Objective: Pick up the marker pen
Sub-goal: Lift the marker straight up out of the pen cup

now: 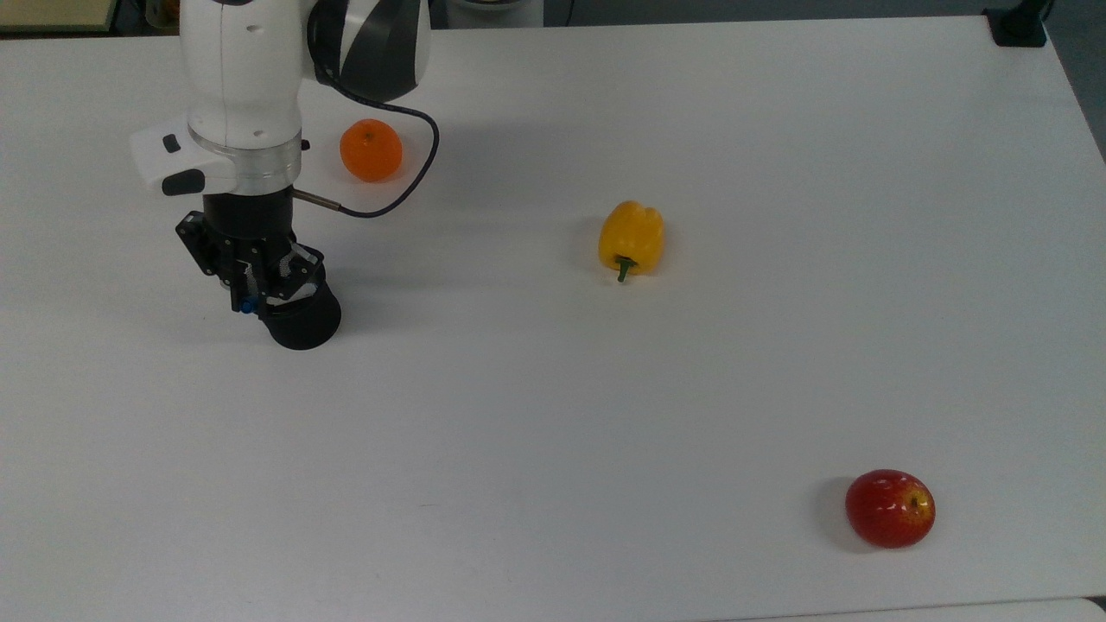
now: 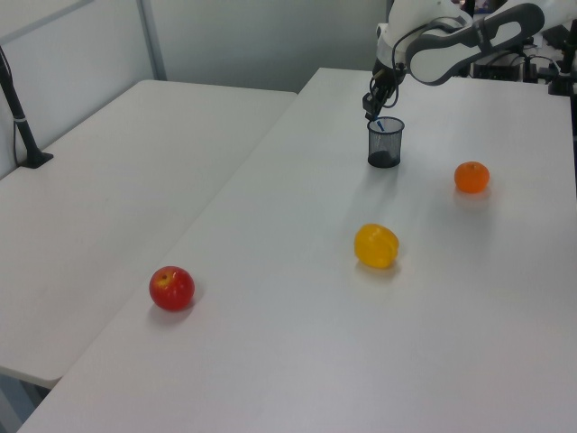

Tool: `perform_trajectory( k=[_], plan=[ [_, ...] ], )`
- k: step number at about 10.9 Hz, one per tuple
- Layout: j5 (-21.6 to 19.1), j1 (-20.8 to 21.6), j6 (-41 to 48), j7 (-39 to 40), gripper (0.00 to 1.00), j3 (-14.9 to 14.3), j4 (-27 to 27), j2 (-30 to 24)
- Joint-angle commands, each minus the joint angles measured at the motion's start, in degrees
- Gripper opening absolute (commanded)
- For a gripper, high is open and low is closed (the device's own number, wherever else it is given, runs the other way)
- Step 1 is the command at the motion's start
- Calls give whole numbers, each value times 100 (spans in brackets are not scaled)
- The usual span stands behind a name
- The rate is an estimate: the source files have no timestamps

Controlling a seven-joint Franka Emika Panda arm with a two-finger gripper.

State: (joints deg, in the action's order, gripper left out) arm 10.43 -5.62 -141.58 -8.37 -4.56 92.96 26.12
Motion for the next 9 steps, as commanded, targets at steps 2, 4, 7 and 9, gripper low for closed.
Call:
perform_trajectory(
  k=[2,4,7,9],
  plan=[
    [118,52,-151,-200,12,-10,12,-63],
    [91,52,-134,-200,11,-10,12,-168],
    [56,43,-90,-200,11,-2,12,-598],
    [56,43,-72,-191,11,-2,-6,-932]
  ],
)
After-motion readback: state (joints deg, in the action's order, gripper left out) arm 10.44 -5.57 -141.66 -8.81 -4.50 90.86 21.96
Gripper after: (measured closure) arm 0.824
